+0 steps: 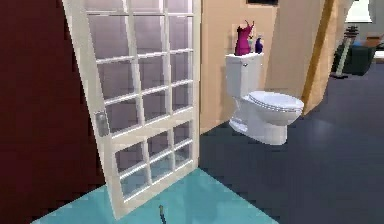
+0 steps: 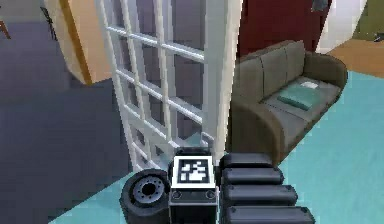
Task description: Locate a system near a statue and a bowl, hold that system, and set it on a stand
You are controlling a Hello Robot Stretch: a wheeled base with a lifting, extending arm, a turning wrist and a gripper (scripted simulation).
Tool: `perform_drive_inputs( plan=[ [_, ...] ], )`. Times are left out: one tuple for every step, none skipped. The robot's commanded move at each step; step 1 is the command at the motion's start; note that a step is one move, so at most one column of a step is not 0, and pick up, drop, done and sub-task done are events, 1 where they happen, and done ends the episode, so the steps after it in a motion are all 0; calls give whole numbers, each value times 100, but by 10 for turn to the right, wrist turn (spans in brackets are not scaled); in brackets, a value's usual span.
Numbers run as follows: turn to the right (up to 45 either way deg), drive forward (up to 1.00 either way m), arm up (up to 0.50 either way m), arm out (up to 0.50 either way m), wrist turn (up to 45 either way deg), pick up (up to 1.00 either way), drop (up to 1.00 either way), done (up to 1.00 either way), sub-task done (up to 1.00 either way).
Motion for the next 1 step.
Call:
perform_drive_inputs(
  plan=[
    [450, 0, 0, 0, 0, 0, 0, 0, 0]
  ],
)
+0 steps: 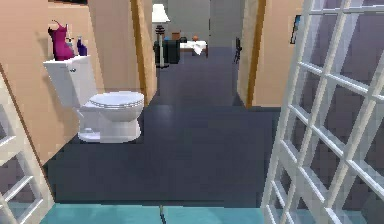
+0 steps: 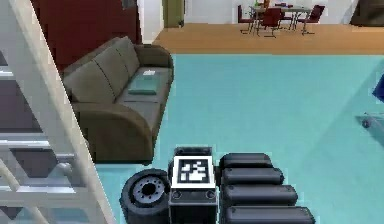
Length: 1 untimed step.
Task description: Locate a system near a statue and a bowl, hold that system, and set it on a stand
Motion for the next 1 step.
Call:
perform_drive_inputs(
  plan=[
    [30, 0, 0, 0, 0, 0, 0, 0, 0]
  ],
)
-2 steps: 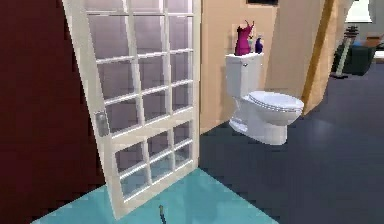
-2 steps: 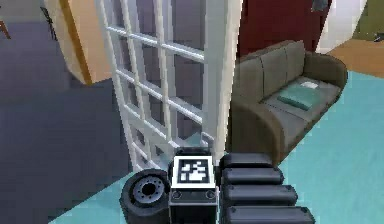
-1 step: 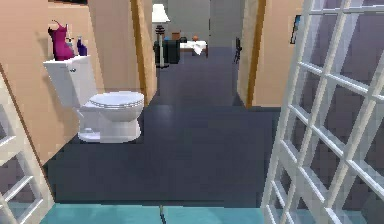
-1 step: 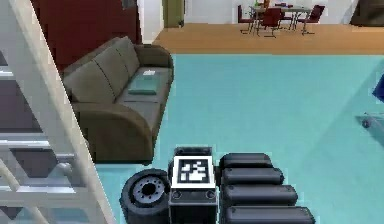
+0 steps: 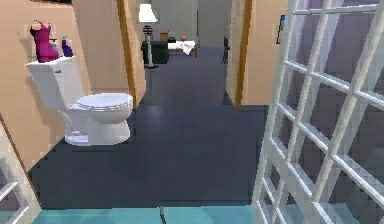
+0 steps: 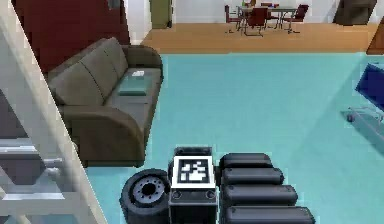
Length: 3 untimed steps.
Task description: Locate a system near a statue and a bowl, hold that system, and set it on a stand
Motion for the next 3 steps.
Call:
perform_drive_inputs(
  plan=[
    [0, 100, 0, 0, 0, 0, 0, 0, 0],
    [0, 55, 0, 0, 0, 0, 0, 0, 0],
    [30, 0, 0, 0, 0, 0, 0, 0, 0]
  ],
)
